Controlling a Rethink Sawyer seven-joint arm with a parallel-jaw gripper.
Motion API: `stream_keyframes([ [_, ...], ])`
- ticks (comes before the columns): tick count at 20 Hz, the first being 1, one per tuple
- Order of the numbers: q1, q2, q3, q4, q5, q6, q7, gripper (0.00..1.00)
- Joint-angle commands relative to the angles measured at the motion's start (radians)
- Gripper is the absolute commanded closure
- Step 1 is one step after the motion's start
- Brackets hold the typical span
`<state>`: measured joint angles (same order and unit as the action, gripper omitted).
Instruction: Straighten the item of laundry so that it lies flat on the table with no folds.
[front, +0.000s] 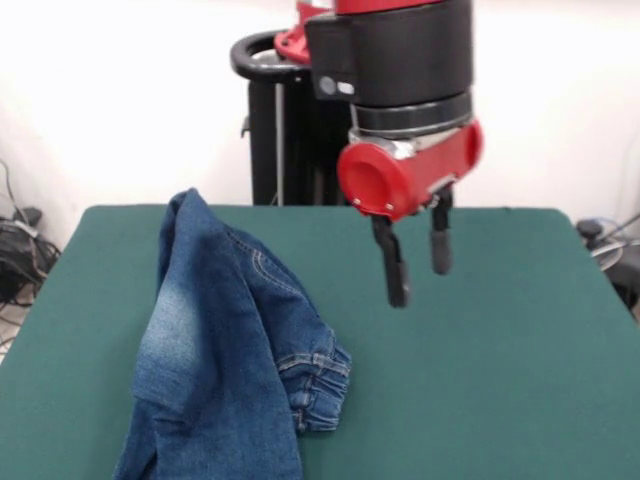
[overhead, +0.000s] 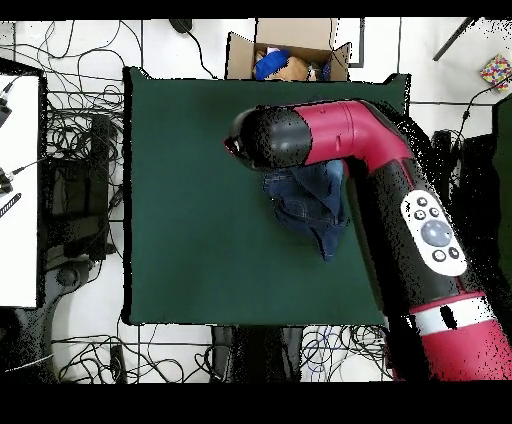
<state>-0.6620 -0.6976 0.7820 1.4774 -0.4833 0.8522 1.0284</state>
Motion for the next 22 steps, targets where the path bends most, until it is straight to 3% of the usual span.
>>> stream_keyframes([
  [1,0.058,0.036,-0.132,-0.103,0.029,0.127,0.186,0.00],
  [12,-0.013,0.134,-0.132,-0.096,0.032,0.057,0.071,0.00],
  [22,0.003,0.221,-0.149,-0.212,-0.017,0.099,0.016,0.00],
])
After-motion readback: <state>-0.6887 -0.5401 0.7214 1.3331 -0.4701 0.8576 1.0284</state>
